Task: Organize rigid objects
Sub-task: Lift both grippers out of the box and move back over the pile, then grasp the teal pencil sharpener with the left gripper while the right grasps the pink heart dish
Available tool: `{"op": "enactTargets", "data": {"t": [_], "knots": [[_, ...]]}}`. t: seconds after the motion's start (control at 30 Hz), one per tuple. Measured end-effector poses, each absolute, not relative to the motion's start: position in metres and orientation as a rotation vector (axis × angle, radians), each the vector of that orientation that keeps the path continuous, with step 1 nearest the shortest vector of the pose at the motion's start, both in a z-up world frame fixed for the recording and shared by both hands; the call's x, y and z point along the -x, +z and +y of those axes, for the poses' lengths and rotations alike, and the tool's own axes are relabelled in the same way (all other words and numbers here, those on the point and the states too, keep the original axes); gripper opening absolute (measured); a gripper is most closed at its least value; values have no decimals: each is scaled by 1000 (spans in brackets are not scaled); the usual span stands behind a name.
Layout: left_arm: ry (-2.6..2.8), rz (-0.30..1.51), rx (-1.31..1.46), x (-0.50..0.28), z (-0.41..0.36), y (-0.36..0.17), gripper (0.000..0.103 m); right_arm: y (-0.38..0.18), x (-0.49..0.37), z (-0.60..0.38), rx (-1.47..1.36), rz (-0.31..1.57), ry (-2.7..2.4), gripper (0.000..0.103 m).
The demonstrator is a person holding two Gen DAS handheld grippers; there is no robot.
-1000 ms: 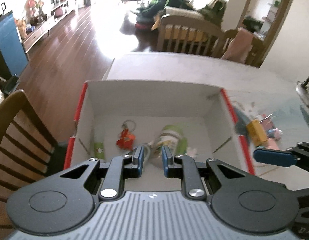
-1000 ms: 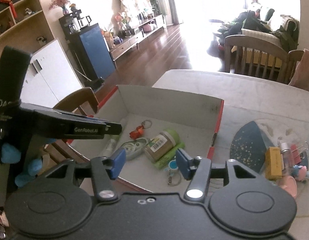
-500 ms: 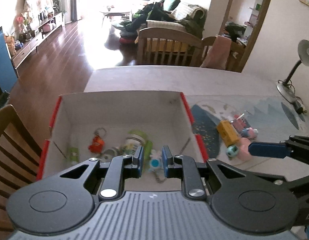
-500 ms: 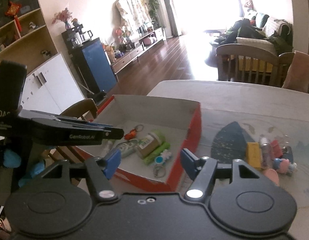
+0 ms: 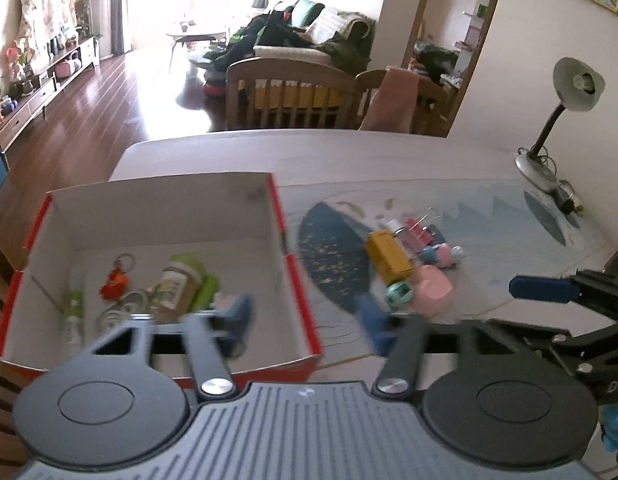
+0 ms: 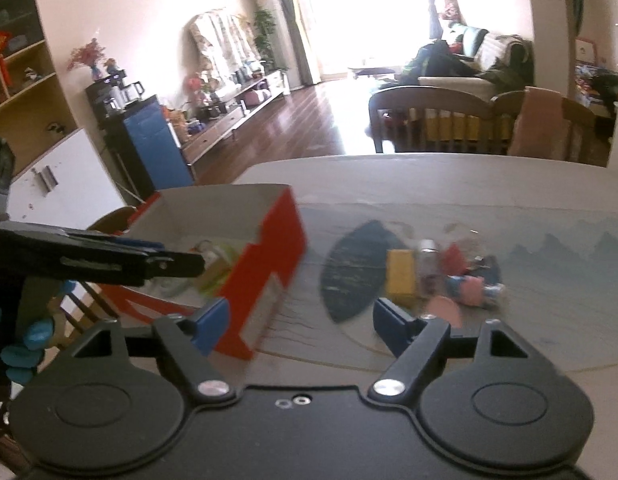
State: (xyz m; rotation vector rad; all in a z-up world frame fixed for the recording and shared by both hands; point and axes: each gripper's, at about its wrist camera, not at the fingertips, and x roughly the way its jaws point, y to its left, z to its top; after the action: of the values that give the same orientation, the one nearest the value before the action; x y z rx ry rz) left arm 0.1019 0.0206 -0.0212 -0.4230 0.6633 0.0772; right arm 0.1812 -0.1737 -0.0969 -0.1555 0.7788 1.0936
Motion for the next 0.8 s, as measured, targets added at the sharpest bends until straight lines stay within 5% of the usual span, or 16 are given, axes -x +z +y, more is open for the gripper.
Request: {"op": "enactTargets", "data": {"t": [0.8], "knots": [[94,745,475,-210,-79,-54,92,-163,-262,-212,305,754,1084,91]]}}
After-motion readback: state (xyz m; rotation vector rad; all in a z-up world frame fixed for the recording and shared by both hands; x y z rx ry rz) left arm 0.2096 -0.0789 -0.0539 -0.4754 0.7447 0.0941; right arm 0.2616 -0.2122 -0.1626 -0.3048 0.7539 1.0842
